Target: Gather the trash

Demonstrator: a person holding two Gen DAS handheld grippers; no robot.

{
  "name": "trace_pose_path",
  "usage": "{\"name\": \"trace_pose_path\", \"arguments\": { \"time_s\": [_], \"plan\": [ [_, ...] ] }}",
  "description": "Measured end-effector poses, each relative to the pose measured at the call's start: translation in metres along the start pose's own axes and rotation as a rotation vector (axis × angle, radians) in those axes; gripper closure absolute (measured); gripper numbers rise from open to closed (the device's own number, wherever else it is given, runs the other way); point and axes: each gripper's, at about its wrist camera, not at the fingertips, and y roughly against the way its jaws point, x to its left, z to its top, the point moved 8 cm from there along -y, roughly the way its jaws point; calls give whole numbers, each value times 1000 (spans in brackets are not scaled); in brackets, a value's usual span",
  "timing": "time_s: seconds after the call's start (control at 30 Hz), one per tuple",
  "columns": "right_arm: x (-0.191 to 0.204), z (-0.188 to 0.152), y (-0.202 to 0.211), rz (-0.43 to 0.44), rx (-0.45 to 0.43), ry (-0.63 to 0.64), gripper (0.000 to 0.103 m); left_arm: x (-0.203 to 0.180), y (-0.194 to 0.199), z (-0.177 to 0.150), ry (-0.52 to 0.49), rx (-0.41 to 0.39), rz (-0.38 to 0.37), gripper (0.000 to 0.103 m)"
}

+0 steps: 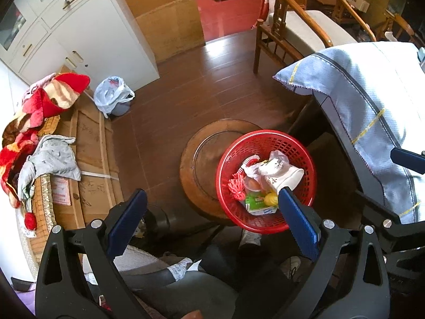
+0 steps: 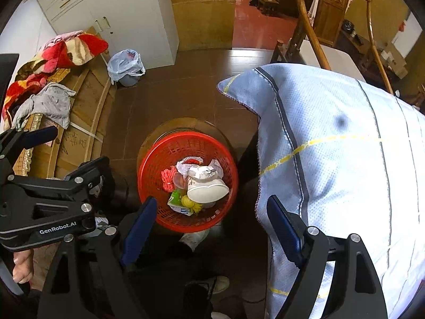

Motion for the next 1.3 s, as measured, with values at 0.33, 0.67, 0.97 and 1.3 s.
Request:
{"name": "trace_pose_path", "arguments": {
  "time_s": [0.33,0.67,0.97,1.3],
  "plan": [
    [-1,1,-1,-5,7,6,21,-1,-3,3,17,6,-19,8],
    [-4,0,-2,-8,9,-3,20,-4,-3,4,12,5,-28,8],
    [-4,0,-4,-15,15,-12,20,-7,-3,4,9,-3,-43,8],
    [-2,-1,-5,-18,20,-13,20,-8,-2,4,3,-5,-45,8]
  ]
}}
